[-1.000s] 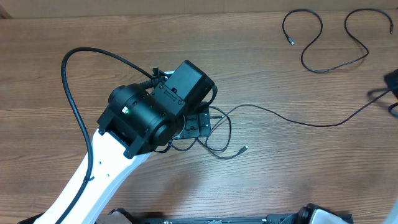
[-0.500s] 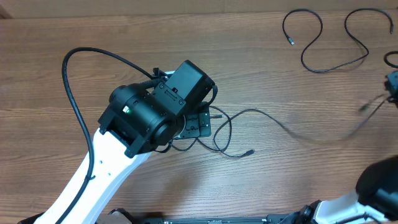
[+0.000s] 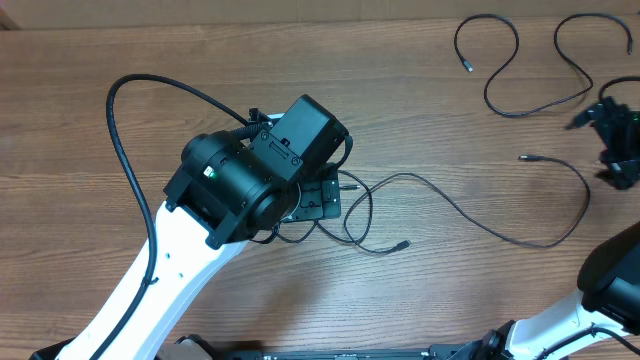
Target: Untangle cables
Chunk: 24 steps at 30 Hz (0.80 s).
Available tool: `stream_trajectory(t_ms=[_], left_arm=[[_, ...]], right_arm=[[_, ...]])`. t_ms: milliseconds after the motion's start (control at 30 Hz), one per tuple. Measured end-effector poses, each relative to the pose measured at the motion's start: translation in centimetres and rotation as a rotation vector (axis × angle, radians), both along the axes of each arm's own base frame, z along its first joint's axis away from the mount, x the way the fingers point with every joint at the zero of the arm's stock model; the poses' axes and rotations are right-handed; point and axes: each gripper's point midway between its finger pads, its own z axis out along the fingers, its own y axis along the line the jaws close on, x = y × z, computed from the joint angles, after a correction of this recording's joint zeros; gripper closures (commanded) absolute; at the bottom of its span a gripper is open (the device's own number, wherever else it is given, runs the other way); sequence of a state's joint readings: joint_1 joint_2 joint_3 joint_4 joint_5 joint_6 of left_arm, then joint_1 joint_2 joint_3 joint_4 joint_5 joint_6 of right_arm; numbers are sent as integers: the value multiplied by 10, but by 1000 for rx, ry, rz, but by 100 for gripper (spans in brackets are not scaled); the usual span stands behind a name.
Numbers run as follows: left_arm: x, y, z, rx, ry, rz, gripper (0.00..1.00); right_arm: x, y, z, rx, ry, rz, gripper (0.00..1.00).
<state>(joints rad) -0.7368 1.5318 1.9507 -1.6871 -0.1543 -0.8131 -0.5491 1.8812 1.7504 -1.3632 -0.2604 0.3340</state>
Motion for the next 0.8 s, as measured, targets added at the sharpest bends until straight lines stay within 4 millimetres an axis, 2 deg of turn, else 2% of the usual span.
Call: stream_trajectory(t_ms=[167,267,400,500,700,733,800], left_arm=[[0,0,0,-1,-1,0,0],[1,-1,0,-4,-5,0,0],[1,-1,1,-5,-5,0,1],[1,-1,0,-5,-5,0,0],[1,-1,0,-5,-5,0,0],[1,-1,0,-5,-5,0,0],[1,-1,0,-5,-5,0,1]], right_arm=[[0,85,12,209,-43,308,0],[4,126,15,237,-53,460,0],[3,183,1,237,-33,645,0],[0,214,-17,216,0,710,0],[-5,258,-60,131,67,713,0],[-6,263,-67,113,77,694,5],[-9,273,-84,73,106,633,9]])
